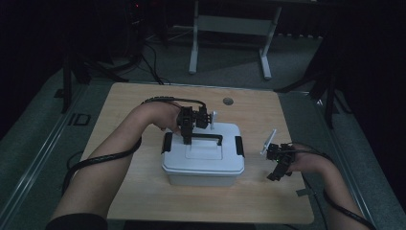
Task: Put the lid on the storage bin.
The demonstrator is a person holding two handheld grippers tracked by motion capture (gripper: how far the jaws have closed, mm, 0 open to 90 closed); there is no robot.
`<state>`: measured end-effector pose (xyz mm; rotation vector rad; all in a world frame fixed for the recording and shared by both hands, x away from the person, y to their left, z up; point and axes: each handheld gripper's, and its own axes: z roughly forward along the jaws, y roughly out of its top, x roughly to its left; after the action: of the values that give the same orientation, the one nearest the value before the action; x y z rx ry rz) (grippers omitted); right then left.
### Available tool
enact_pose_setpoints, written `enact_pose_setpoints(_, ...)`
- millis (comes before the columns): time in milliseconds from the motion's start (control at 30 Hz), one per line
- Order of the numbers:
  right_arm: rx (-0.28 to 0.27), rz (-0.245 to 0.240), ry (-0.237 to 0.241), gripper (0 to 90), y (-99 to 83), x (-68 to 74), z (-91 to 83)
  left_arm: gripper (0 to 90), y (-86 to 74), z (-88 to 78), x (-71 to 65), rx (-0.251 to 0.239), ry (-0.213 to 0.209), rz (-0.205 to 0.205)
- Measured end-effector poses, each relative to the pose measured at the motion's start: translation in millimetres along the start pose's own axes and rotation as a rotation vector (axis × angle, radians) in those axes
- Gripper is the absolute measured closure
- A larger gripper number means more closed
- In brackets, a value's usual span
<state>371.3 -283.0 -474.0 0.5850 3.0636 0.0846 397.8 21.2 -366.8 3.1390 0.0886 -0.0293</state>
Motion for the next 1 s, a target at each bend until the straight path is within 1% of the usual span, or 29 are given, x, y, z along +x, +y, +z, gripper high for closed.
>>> enact_pose_setpoints(67, -0.002, 0.000, 0.000, 14.6, 0.0, -0.2, 0.2, 83.5, -0.6, 3.2, 1.1, 0.000, -0.005, -0.002)
enact_pose_setpoints(167, 0.000, 0.001, 0.002, 14.6, -0.1, -0.5, 1.1, 83.4, -2.9, 3.5, 2.7, -0.018, -0.014, -0.008)
enact_pose_setpoints(233, -0.001, 0.001, 0.001, 14.6, -0.1, -0.6, 1.4, 83.4, -2.8, 3.3, 2.9, -0.017, -0.013, -0.005)
enact_pose_setpoints(333, -0.003, -0.001, 0.001, 14.6, 0.6, -0.4, 1.2, 82.9, -2.2, 3.0, 2.8, -0.012, -0.014, -0.018)
enact_pose_setpoints(367, -0.003, -0.003, 0.001, 14.5, 1.0, -0.3, 1.1, 82.7, -2.5, 2.6, 2.9, -0.016, -0.012, -0.024)
enact_pose_setpoints(400, -0.003, -0.003, 0.000, 14.6, 1.4, -0.2, 0.8, 80.3, -3.3, 1.4, 2.8, -0.028, 0.011, -0.022)
enact_pose_setpoints(433, -0.003, -0.004, 0.000, 14.5, 1.6, 0.0, 0.4, 73.6, -4.5, -0.5, 4.1, -0.046, 0.030, -0.037)
enact_pose_setpoints(467, -0.005, -0.003, 0.001, 14.5, 1.7, 0.3, -0.1, 67.4, -6.9, -2.6, 6.6, -0.073, 0.039, -0.069)
enact_pose_setpoints(500, -0.007, -0.002, -0.001, 14.5, 1.7, 0.1, -0.7, 58.6, -8.4, -3.5, 7.4, -0.089, 0.063, -0.086)
enact_pose_setpoints(533, -0.008, -0.003, -0.003, 14.6, 1.6, -0.1, -1.0, 49.9, -12.5, -5.0, 8.6, -0.119, 0.098, -0.117)
enact_pose_setpoints(567, -0.010, -0.002, -0.004, 14.6, 1.4, -0.4, -1.8, 31.1, -14.0, -5.1, 9.0, -0.126, 0.094, -0.119)
enact_pose_setpoints(600, -0.011, -0.001, -0.005, 14.5, 1.4, -0.5, -2.0, 24.3, -16.2, -5.0, 9.1, -0.136, 0.084, -0.128)
enact_pose_setpoints(633, -0.011, -0.001, -0.007, 14.6, 1.5, -0.5, -2.3, 17.9, -19.8, -4.2, 9.6, -0.136, 0.079, -0.129)
enact_pose_setpoints(667, -0.014, 0.001, -0.008, 14.6, 1.6, -0.6, -2.7, 12.9, -22.6, -2.9, 9.6, -0.133, 0.088, -0.131)
enact_pose_setpoints(700, -0.016, 0.002, -0.007, 14.5, 1.8, -0.7, -3.1, 9.0, -24.8, -2.2, 9.6, -0.133, 0.092, -0.131)
enact_pose_setpoints(733, -0.016, 0.003, -0.007, 14.5, 1.9, -0.6, -3.4, 6.0, -28.6, -1.3, 9.7, -0.141, 0.077, -0.137)
enact_pose_setpoints(767, -0.018, 0.004, -0.007, 14.5, 2.2, -0.5, -3.9, 3.2, -30.6, -1.1, 9.5, -0.150, 0.081, -0.135)
enact_pose_setpoints(800, -0.019, 0.004, -0.007, 14.5, 2.4, -0.4, -4.2, 1.4, -34.5, -1.4, 8.2, -0.176, 0.100, -0.131)
enact_pose_setpoints(833, -0.024, 0.005, -0.009, 14.5, 2.6, -0.3, -4.8, 1.4, -37.2, -2.1, 7.8, -0.190, 0.103, -0.128)
enact_pose_setpoints(867, -0.024, 0.005, -0.009, 14.5, 2.6, -0.3, -4.8, 1.4, -37.2, -2.1, 7.8, -0.190, 0.103, -0.128)
enact_pose_setpoints(900, -0.027, 0.007, -0.010, 14.4, 2.6, -0.5, -5.2, 1.4, -44.6, -2.9, 6.4, -0.240, 0.109, -0.137)
enact_pose_setpoints(933, -0.032, 0.009, -0.011, 14.2, 2.7, -0.8, -5.8, 1.3, -49.5, -2.7, 5.1, -0.261, 0.109, -0.142)
enact_pose_setpoints(1000, -0.036, 0.011, -0.012, 14.0, 2.7, -1.1, -6.1, 1.3, -56.2, -1.9, 5.1, -0.278, 0.114, -0.155)
